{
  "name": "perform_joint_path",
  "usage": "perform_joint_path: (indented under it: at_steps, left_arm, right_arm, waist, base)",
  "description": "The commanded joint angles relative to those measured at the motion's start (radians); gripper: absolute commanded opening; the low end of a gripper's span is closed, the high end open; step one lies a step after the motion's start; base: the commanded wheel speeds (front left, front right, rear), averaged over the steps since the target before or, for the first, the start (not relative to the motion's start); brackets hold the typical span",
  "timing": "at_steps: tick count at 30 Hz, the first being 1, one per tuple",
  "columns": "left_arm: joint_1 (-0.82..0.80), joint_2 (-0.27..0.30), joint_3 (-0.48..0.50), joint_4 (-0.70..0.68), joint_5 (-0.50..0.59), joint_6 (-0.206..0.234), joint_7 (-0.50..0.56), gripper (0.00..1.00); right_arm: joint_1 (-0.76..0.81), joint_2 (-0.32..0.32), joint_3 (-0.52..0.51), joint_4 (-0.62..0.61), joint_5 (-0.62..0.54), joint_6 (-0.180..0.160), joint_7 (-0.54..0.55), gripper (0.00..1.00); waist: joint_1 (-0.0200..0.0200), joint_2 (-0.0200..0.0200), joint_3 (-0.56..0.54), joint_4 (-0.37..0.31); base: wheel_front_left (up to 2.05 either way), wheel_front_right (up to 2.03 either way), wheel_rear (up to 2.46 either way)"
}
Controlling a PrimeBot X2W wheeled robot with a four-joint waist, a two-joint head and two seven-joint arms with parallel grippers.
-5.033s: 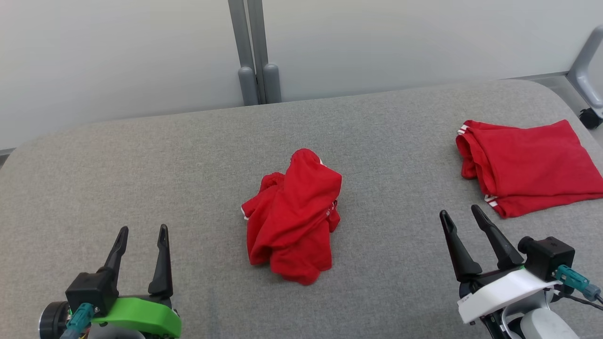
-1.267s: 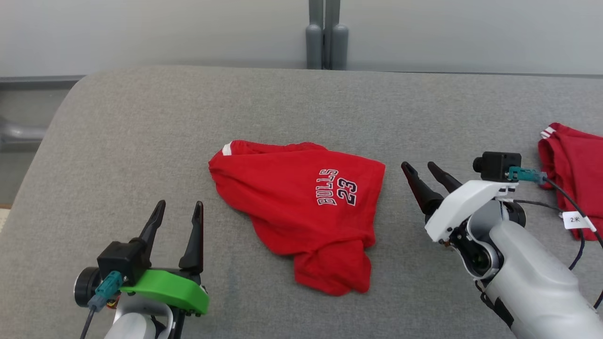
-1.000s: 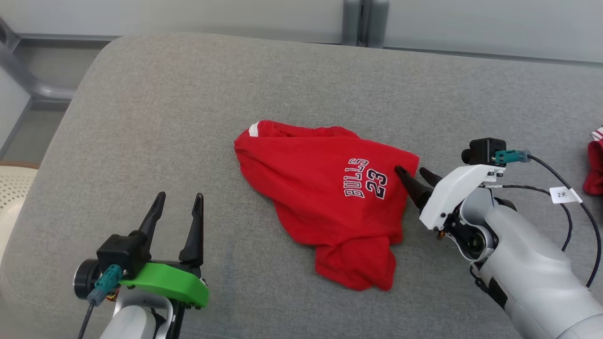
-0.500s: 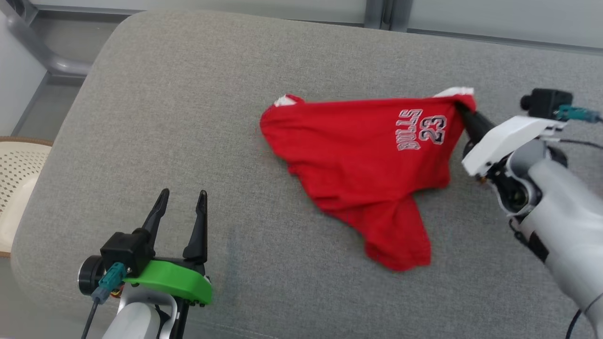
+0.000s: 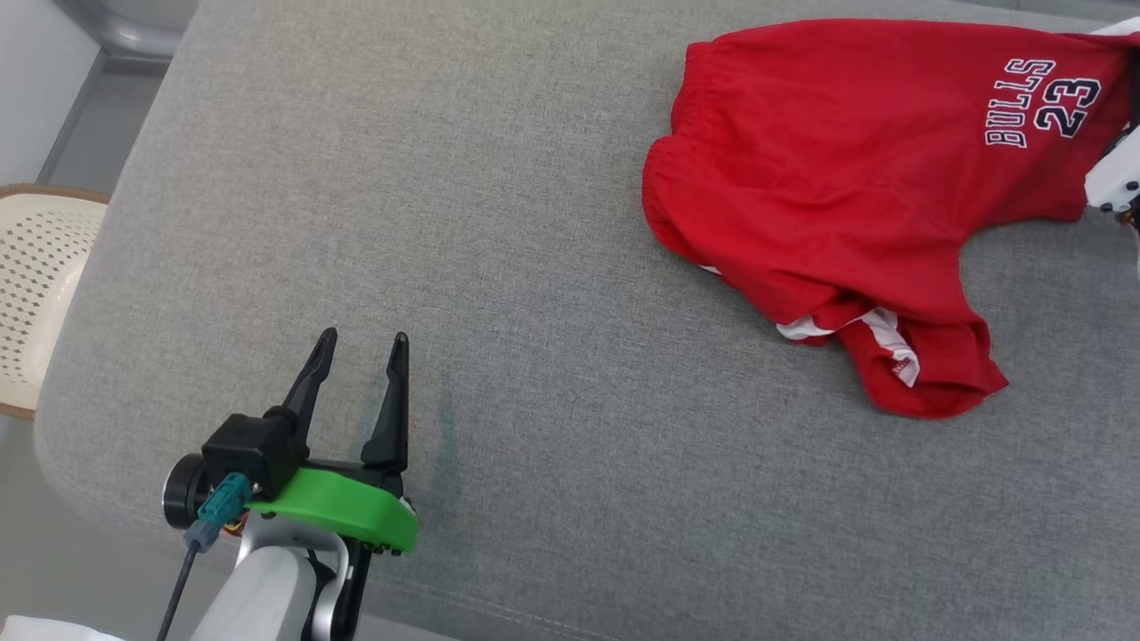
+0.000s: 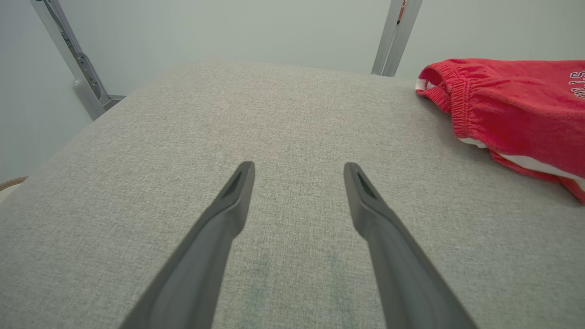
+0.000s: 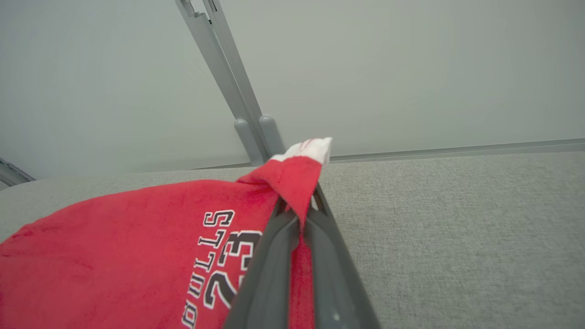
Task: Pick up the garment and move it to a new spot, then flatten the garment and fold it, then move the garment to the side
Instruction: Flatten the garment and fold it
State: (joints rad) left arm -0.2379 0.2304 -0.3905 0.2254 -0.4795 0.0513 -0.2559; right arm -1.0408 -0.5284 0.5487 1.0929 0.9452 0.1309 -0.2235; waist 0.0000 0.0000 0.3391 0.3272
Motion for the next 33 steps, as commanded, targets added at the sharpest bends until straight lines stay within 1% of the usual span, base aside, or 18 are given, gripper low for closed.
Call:
perform_joint_path:
  at_steps: [1,2,6,9,13,16,18,21,27,31,33]
  left_arm:
    - [-0.018,-0.003,0.002,0.003,0.012,-0.004,-0.003,1.00]
    - [-0.022,-0.004,0.003,0.005,0.014,-0.004,-0.004,1.00]
    - [-0.025,-0.007,0.000,0.015,0.017,-0.007,-0.006,1.00]
    - [-0.024,-0.003,-0.002,0.023,0.020,-0.011,-0.007,1.00]
    - [-0.013,0.004,0.000,0.029,0.017,-0.011,-0.007,1.00]
    - [0.003,0.006,-0.006,0.035,0.012,-0.012,-0.003,1.00]
    - [0.010,0.006,-0.007,0.037,0.008,-0.009,0.000,1.00]
    - [0.027,0.008,-0.007,0.043,0.002,-0.004,0.001,1.00]
    - [0.043,0.008,-0.013,0.050,-0.008,-0.004,0.004,1.00]
    - [0.044,0.010,-0.020,0.048,-0.009,-0.007,0.007,1.00]
    - [0.045,0.014,-0.021,0.046,-0.010,-0.007,0.008,1.00]
  right_arm:
    - [-0.022,0.012,0.008,0.021,-0.025,0.000,-0.014,0.64]
    - [-0.033,0.020,0.010,0.038,-0.038,0.000,-0.023,1.00]
    - [-0.034,0.058,0.002,0.047,-0.066,0.000,-0.040,1.00]
    - [-0.007,0.068,-0.020,-0.008,-0.088,0.000,-0.042,1.00]
    - [0.090,0.100,-0.059,-0.138,-0.113,0.000,-0.041,1.00]
    - [0.197,0.120,-0.052,-0.271,-0.098,0.000,-0.042,1.00]
    - [0.260,0.105,-0.055,-0.359,-0.112,-0.001,-0.042,1.00]
    - [0.383,0.113,-0.034,-0.464,-0.114,0.000,-0.041,1.00]
    - [0.550,0.095,0.039,-0.627,-0.083,0.000,0.075,1.00]
    - [0.606,0.092,0.051,-0.669,-0.076,0.000,0.184,1.00]
    - [0.618,0.094,0.045,-0.683,-0.088,0.000,0.218,1.00]
  waist:
    - [0.0000,0.0000,0.019,0.008]
    - [0.0000,0.0000,0.019,0.003]
    - [0.0000,0.0000,-0.001,-0.021]
    - [0.0000,0.0000,-0.025,-0.045]
    - [0.0000,0.0000,-0.066,-0.083]
    - [0.0000,0.0000,-0.095,-0.110]
    - [0.0000,0.0000,-0.110,-0.123]
    - [0.0000,0.0000,-0.138,-0.138]
    - [0.0000,0.0000,-0.175,-0.149]
    - [0.0000,0.0000,-0.182,-0.140]
    - [0.0000,0.0000,-0.182,-0.131]
  base:
    - [0.00,0.00,0.00]
    - [0.00,0.00,0.00]
    - [0.00,0.00,0.00]
    - [0.00,0.00,0.00]
    - [0.00,0.00,0.00]
    - [0.00,0.00,0.00]
    - [0.00,0.00,0.00]
    - [0.00,0.00,0.00]
    - [0.00,0.00,0.00]
    - [0.00,0.00,0.00]
    - [0.00,0.00,0.00]
